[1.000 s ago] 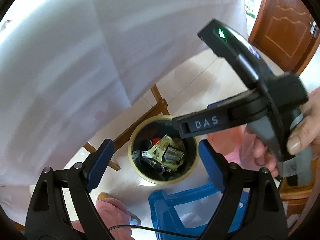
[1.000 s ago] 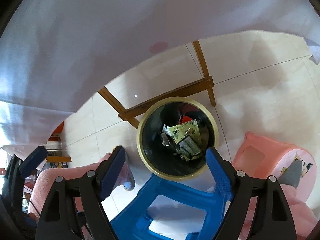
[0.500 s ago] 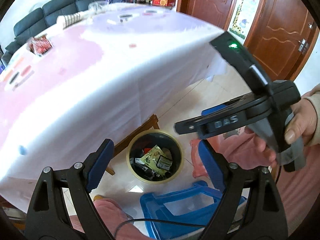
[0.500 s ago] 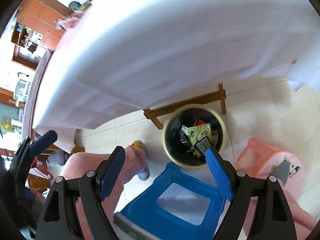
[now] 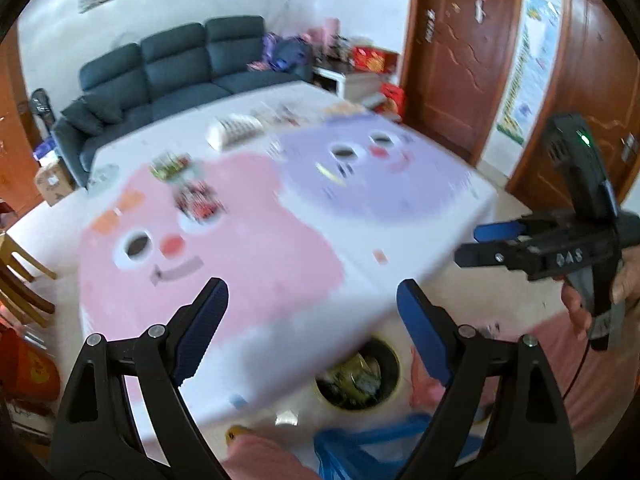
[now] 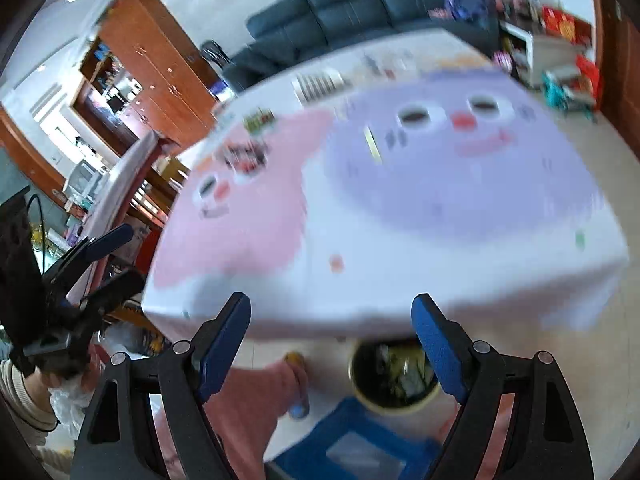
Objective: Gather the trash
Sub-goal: 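Raise both open tools back over the table, then grasp the red-white can with left tool while right tool grasps clear bottle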
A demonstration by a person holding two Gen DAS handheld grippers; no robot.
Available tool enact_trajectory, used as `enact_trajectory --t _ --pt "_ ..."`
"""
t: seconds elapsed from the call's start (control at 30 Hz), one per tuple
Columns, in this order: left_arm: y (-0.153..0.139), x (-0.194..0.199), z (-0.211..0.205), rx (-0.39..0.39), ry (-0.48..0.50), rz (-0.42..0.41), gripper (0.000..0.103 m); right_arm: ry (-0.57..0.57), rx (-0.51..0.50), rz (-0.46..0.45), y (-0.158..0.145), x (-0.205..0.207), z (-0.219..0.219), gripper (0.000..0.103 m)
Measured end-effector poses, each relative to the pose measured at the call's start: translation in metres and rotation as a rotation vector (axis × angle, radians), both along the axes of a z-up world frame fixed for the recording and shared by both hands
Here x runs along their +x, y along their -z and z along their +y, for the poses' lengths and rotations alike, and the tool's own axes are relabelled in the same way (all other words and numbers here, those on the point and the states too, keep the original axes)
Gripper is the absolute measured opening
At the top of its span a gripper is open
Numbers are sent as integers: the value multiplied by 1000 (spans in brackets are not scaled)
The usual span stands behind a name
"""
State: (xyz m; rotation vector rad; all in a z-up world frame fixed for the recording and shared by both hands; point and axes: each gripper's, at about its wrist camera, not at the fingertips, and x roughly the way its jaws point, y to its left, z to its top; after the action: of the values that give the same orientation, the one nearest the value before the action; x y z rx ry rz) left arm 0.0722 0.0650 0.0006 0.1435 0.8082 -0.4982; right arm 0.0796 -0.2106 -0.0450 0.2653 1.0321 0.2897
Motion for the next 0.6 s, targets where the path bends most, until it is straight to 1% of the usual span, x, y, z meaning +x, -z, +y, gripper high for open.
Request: enact_trajectory --t 0.07,0.1,0.17,0.23,0.37,0.5,0.6 --pt "-17 24 6 -5 -32 -13 84 -5 -17 -32 -12 18 5 84" --pt "-21 37 8 -14 -42 -5 84 -6 -17 -49 -19 29 7 84" --pt "-27 66 13 -31 -58 13 84 -2 -17 -68 -26 46 12 84" --pt "-24 92 15 -22 -68 19 84 4 -32 -90 -32 69 15 84" --pt "-4 137 13 21 -77 38 84 29 -81 -106 -31 122 16 84" --pt "31 182 18 42 -106 100 84 54 -107 -95 -15 176 4 84" --pt "58 207 22 54 -132 155 84 50 -183 -111 -2 214 2 84"
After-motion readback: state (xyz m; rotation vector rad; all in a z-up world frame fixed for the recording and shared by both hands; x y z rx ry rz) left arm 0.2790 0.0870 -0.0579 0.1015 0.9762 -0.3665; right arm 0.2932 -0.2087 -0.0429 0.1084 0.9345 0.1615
